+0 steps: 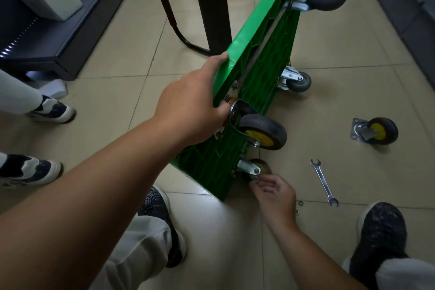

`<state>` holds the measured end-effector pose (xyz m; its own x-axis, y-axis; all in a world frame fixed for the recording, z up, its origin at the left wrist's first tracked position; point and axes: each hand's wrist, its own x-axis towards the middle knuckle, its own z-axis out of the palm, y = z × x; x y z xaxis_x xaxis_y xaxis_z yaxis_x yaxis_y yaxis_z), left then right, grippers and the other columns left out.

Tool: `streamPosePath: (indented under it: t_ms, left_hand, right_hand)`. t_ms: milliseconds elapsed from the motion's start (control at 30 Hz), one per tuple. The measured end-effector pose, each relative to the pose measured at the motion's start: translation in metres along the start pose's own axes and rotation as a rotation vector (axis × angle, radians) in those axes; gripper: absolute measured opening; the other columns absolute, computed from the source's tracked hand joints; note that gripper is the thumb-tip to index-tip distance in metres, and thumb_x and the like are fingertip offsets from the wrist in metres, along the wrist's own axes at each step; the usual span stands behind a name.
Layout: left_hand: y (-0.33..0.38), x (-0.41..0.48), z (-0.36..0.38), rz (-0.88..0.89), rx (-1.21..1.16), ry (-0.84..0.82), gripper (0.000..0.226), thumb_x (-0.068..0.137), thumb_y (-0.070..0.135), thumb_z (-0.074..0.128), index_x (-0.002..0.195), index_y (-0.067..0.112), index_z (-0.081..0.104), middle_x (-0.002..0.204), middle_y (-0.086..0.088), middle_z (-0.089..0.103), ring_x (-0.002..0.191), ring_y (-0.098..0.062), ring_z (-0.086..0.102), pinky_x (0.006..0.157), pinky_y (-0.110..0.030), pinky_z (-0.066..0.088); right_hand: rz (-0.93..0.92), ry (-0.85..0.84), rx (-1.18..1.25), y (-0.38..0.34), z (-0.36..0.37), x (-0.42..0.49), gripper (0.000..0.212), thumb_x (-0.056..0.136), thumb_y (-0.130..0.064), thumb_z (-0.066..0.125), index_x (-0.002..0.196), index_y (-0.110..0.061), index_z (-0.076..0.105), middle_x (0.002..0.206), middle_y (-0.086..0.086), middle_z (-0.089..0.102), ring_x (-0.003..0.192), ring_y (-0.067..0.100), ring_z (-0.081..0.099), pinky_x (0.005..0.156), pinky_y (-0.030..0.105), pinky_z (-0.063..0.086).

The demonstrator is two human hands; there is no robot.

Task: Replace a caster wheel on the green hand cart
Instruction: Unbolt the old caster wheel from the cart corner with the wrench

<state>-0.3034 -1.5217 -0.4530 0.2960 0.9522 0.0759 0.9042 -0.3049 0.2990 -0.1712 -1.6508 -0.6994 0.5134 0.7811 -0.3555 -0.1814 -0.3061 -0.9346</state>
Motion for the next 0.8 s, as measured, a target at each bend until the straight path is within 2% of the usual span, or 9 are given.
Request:
streamPosePath:
  t_ms: [67, 133, 333, 400, 467, 500, 567, 667, 800]
  left_hand:
    - [0.0, -0.001, 0.001, 0.004, 0.01, -0.003, 0.081, 0.093, 0.038, 0.068, 0.16, 0.043, 0.023, 0.091, 0.007, 0.046, 0.063, -0.009, 0.043, 0.052, -0.031, 0.03]
    - [-0.001, -0.001, 0.001, 0.003, 0.001, -0.006, 0.081, 0.093, 0.038, 0.067, 0.16, 0.044, 0.022, 0.089, 0.008, 0.045, 0.062, -0.006, 0.041, 0.051, -0.026, 0.028]
    - [-0.001, -0.001, 0.0, -0.012, -0.008, -0.01, 0.081, 0.092, 0.037, 0.067, 0.16, 0.044, 0.023, 0.091, 0.009, 0.046, 0.061, -0.002, 0.038, 0.053, -0.021, 0.024]
    - [0.001, -0.001, -0.001, -0.015, 0.001, -0.021, 0.081, 0.092, 0.037, 0.066, 0.16, 0.044, 0.023, 0.092, 0.008, 0.05, 0.061, -0.008, 0.041, 0.054, -0.025, 0.027]
    - [0.002, -0.001, -0.002, -0.019, 0.012, -0.034, 0.081, 0.092, 0.038, 0.065, 0.16, 0.045, 0.022, 0.102, 0.006, 0.06, 0.066, -0.015, 0.043, 0.06, -0.032, 0.032]
    - [0.002, -0.001, -0.003, -0.021, 0.011, -0.039, 0.081, 0.092, 0.038, 0.065, 0.16, 0.046, 0.022, 0.103, 0.007, 0.061, 0.066, -0.015, 0.044, 0.062, -0.033, 0.032]
    - [0.004, -0.002, -0.004, -0.024, 0.002, -0.044, 0.079, 0.093, 0.038, 0.064, 0.159, 0.05, 0.022, 0.088, 0.01, 0.052, 0.061, -0.01, 0.042, 0.055, -0.031, 0.029]
    - [0.006, -0.002, -0.005, -0.033, 0.005, -0.041, 0.079, 0.093, 0.038, 0.064, 0.159, 0.052, 0.022, 0.078, 0.012, 0.045, 0.058, -0.008, 0.041, 0.052, -0.025, 0.028]
    - [0.006, -0.002, -0.005, -0.041, 0.006, -0.048, 0.079, 0.093, 0.036, 0.064, 0.158, 0.053, 0.022, 0.091, 0.01, 0.054, 0.058, -0.008, 0.043, 0.053, -0.026, 0.031]
  right_hand:
    - [0.024, 0.006, -0.119, 0.018, -0.014, 0.008, 0.02, 0.079, 0.005, 0.082, 0.087, -0.009, 0.07, 0.079, 0.013, 0.072, 0.063, 0.013, 0.063, 0.058, 0.011, 0.05]
    - [0.045, 0.031, -0.25, 0.034, -0.029, 0.015, 0.016, 0.08, 0.005, 0.081, 0.09, -0.002, 0.071, 0.08, 0.018, 0.072, 0.065, 0.02, 0.062, 0.057, 0.007, 0.048]
    - [0.139, 0.111, -0.478, 0.075, -0.074, 0.026, 0.01, 0.082, 0.008, 0.076, 0.091, 0.005, 0.072, 0.079, 0.023, 0.071, 0.067, 0.026, 0.063, 0.056, 0.003, 0.043]
    - [0.185, 0.107, -0.538, 0.085, -0.084, 0.028, 0.01, 0.081, 0.005, 0.078, 0.088, 0.001, 0.073, 0.075, 0.018, 0.071, 0.067, 0.025, 0.063, 0.055, 0.007, 0.044]
    - [0.237, 0.097, -0.603, 0.093, -0.09, 0.03, 0.01, 0.08, 0.001, 0.08, 0.086, -0.003, 0.074, 0.071, 0.009, 0.068, 0.072, 0.029, 0.064, 0.064, 0.025, 0.046]
    - [0.264, 0.097, -0.623, 0.097, -0.091, 0.031, 0.009, 0.079, 0.001, 0.08, 0.085, -0.004, 0.074, 0.069, 0.005, 0.066, 0.075, 0.03, 0.065, 0.068, 0.028, 0.043]
    - [0.304, 0.101, -0.64, 0.103, -0.091, 0.031, 0.007, 0.08, 0.002, 0.077, 0.086, -0.002, 0.074, 0.068, 0.003, 0.064, 0.076, 0.03, 0.063, 0.073, 0.03, 0.041]
    - [0.34, 0.097, -0.667, 0.111, -0.089, 0.029, 0.006, 0.083, 0.002, 0.073, 0.089, -0.001, 0.075, 0.082, 0.01, 0.066, 0.08, 0.026, 0.057, 0.075, 0.029, 0.04]
    - [0.348, 0.141, -0.681, 0.118, -0.087, 0.031, 0.01, 0.086, -0.002, 0.073, 0.095, 0.001, 0.074, 0.095, 0.018, 0.07, 0.091, 0.034, 0.064, 0.076, 0.03, 0.041]
